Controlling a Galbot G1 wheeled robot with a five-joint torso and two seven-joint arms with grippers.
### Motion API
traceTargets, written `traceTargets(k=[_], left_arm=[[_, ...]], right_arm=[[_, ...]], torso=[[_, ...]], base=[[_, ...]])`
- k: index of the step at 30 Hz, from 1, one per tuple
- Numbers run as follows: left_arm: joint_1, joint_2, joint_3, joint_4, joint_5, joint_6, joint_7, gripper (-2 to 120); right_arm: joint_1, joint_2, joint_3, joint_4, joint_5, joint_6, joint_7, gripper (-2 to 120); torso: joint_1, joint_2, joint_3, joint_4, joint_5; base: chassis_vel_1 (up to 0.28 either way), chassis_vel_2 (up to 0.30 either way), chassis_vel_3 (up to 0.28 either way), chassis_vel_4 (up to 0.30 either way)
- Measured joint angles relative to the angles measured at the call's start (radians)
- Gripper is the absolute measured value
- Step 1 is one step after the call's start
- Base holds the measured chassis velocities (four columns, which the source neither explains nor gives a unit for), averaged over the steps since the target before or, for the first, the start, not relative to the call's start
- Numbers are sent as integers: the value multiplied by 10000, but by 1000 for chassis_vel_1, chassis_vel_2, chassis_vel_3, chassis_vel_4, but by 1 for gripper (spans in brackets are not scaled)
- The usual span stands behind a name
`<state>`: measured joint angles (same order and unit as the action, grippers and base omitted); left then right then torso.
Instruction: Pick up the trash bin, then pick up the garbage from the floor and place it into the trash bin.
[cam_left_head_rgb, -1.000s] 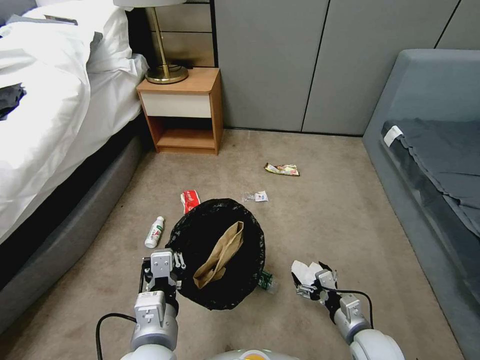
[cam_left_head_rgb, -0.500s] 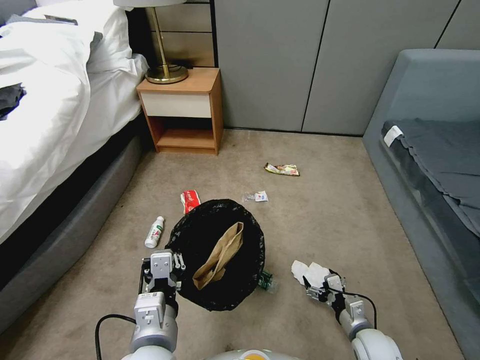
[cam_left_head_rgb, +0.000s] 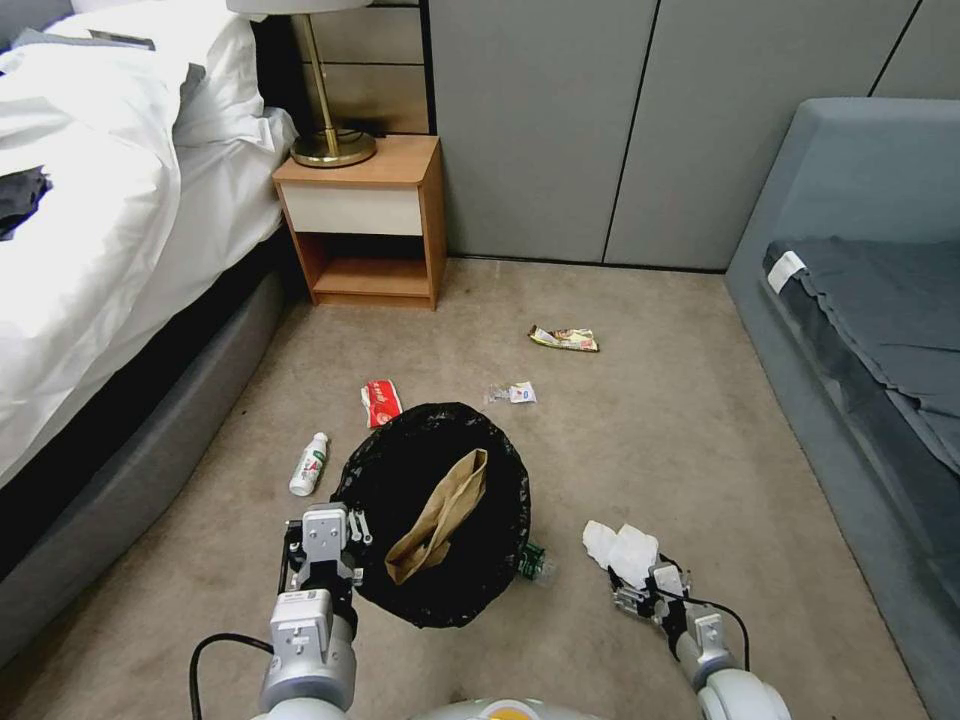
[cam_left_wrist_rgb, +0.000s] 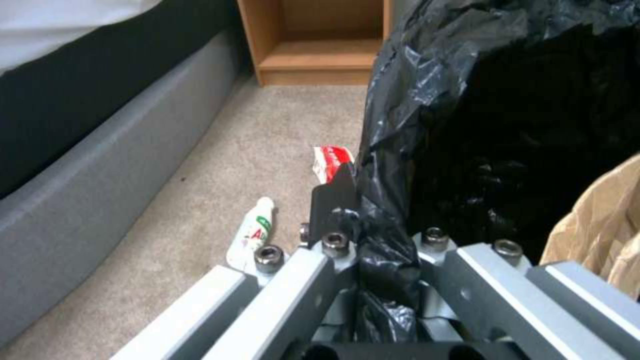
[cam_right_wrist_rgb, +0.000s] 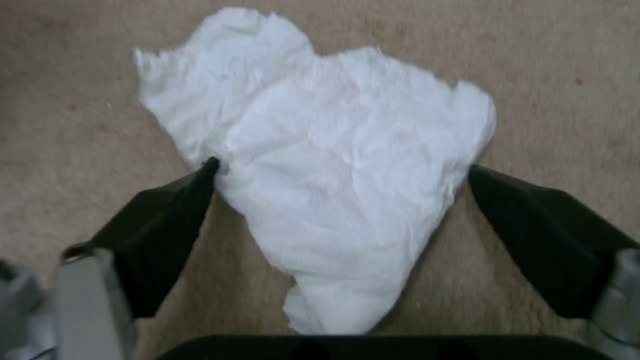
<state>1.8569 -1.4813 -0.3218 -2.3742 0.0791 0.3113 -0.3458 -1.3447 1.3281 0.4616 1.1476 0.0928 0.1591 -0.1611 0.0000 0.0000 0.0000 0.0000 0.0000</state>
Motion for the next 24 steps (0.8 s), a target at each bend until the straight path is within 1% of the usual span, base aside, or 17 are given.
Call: traceTargets(k=[1, 2, 6, 7, 9, 10, 12, 13, 14, 15, 17, 18, 19, 20, 21, 22, 24], left_arm=[[11, -3, 1, -2, 2, -4, 1, 1], [11, -3, 1, -2, 2, -4, 1, 1], [20, -9, 13, -3, 20, -17, 5, 1], [20, -9, 13, -3, 20, -17, 5, 1], [21, -13, 25, -3, 32, -23, 7, 1], [21, -13, 25, -3, 32, -23, 7, 1], [21, -13, 36, -3, 37, -28, 8, 1], [21, -13, 41, -2, 38, -31, 8, 1], [21, -13, 41, -2, 38, -31, 8, 1], [21, -12, 43, -3, 39, -32, 8, 1], [21, -5, 43, -3, 40, -35, 8, 1], [21, -5, 43, -3, 40, -35, 8, 1], [20, 1, 44, -3, 40, -38, 8, 1], [20, 2, 43, -3, 40, -39, 8, 1], [20, 4, 43, -3, 40, -43, 9, 1], [20, 4, 43, -3, 40, -43, 9, 1], [20, 4, 48, -3, 40, -47, 8, 1]], right_arm=[[40, 12, -2, -112, -7, 50, 11, 86], [40, 12, -2, -112, -7, 50, 11, 86], [147, 40, -15, -347, -42, 184, 8, 69], [147, 40, -15, -347, -42, 184, 8, 69], [200, 51, -19, -391, -70, 197, 11, 57], [200, 51, -19, -391, -70, 197, 11, 57], [221, 70, -25, -412, -87, 207, 9, 48], [232, 77, -28, -416, -103, 211, 10, 41], [232, 77, -28, -416, -103, 211, 10, 41], [244, 79, -28, -419, -108, 214, 27, 39], [259, 90, -30, -424, -132, 226, 72, 26], [259, 90, -30, -424, -132, 226, 72, 26], [261, 90, -30, -425, -145, 229, 98, 20], [260, 91, -29, -424, -148, 230, 104, 20], [258, 91, -30, -416, -167, 233, 119, 14], [258, 91, -30, -416, -167, 233, 119, 14], [247, 87, -12, -394, -186, 238, 175, 2]], torso=[[0, 0, 0, 0, 0], [0, 0, 0, 0, 0], [0, 0, -1, 0, 0], [0, 0, -1, 0, 0], [0, 0, 0, 2, 0], [0, 0, 0, 2, 0], [0, 0, 0, 2, 3], [0, 0, 0, 2, 3], [0, 0, 0, 2, 3], [0, 0, 0, 2, 3], [0, 0, 0, 2, 4], [0, 0, 0, 2, 4], [0, 0, 0, 2, 0], [-1, 0, 0, 1, 0], [0, 0, 0, 1, 3], [0, 0, 0, 1, 3], [0, 0, 0, -1, -2]], base=[[0, 0, 0, 0], [0, 0, 0, 0], [0, 0, 0, 0], [0, 0, 0, 0], [0, 0, 0, 0], [0, 0, 0, 0], [0, 0, 0, 0], [0, 0, 0, 0], [0, 0, 0, 0], [0, 0, 0, 0], [0, 0, 0, 0], [0, 0, 0, 0], [0, 0, 0, 0], [0, 0, 0, 0], [0, 0, 0, 0], [0, 0, 0, 0], [0, 0, 0, 0]])
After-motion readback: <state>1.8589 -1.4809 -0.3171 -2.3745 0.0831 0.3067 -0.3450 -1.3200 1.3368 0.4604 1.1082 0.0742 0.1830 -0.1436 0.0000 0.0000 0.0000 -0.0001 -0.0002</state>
